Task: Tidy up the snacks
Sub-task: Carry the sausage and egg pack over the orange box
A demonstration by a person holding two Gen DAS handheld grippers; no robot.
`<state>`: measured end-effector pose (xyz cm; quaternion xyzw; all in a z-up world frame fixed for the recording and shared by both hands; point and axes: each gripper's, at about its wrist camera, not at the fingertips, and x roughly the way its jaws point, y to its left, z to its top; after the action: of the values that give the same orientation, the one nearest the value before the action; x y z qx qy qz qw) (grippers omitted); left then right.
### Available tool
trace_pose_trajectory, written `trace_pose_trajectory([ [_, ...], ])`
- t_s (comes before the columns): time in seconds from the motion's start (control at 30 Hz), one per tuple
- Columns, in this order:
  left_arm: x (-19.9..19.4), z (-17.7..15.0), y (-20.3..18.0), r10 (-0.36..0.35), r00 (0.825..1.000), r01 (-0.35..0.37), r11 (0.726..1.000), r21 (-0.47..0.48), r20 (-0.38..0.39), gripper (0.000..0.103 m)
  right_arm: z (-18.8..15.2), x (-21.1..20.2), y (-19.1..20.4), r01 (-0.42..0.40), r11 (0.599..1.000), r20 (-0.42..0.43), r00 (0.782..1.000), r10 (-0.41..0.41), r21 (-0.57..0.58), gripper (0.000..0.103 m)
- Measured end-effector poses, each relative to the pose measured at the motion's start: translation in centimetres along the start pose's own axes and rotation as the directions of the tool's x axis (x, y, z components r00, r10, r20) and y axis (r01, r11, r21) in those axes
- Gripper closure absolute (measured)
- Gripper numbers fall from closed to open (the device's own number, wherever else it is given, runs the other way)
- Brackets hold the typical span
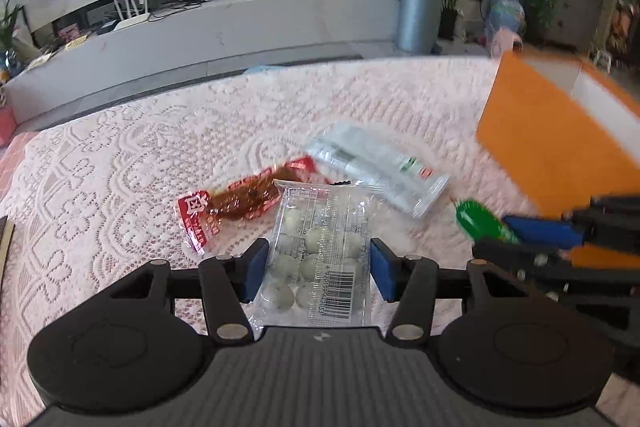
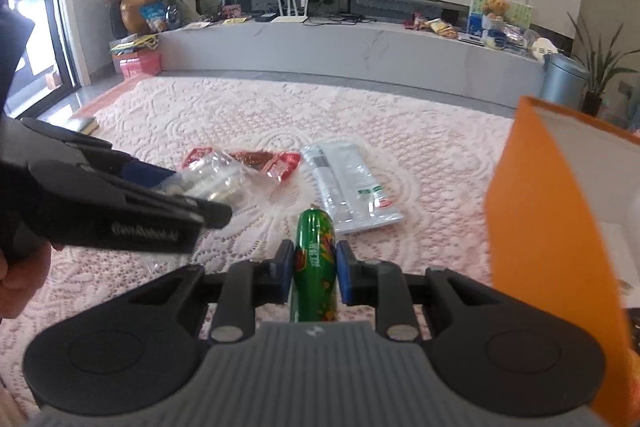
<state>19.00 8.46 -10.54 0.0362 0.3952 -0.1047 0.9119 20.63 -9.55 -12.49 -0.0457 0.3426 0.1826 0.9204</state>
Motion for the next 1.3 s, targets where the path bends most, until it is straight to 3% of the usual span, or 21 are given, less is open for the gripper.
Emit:
trace_pose_trajectory([
  [0.37,-7.3,1.4,-4.4,-0.034,0.998,0.038,0.997,-0.070,0.049,0.042,0.0,-8.9,-2.8,0.017,0.995,0.045,0.999,-0.021,0.099,0.083],
  [0.67,-11.1,4.9,-10.8,-0.196,0.976,0.198,0.980,-0.014,0.099,0.042,0.1,-17.1,-7.6,0.081,0.985,0.143,0.984,-0.103,0.152,0.083],
  [0.77,-10.9,6.3,-13.3,-0.256,0.963,0.256,0.967,0.014,0.080,0.042,-0.2,-18.9,-9.7,0.113,0.980,0.150,0.979,-0.138,0.165,0.083],
  [0.9,-9.8,8.2,-16.9,-0.265,0.962,0.261,0.963,0.071,0.063,0.042,-0.4,-19.9,-12.8,0.160,0.974,0.131,0.974,-0.182,0.160,0.083],
  [1.03,-7.6,10.1,-19.8,-0.312,0.950,0.312,0.947,0.075,-0.011,0.042,-0.1,-20.1,-15.6,0.217,0.968,0.102,0.968,-0.230,0.128,0.083],
  [1.17,-5.2,11.0,-22.4,-0.293,0.952,0.301,0.948,0.105,-0.083,0.042,0.0,-19.0,-18.2,0.226,0.970,0.027,0.973,-0.229,0.091,0.083],
  [1.3,-2.2,11.6,-23.7,-0.291,0.941,0.311,0.945,0.097,-0.174,0.042,-0.2,-17.1,-19.9,0.219,0.974,-0.043,0.975,-0.217,0.052,0.083],
])
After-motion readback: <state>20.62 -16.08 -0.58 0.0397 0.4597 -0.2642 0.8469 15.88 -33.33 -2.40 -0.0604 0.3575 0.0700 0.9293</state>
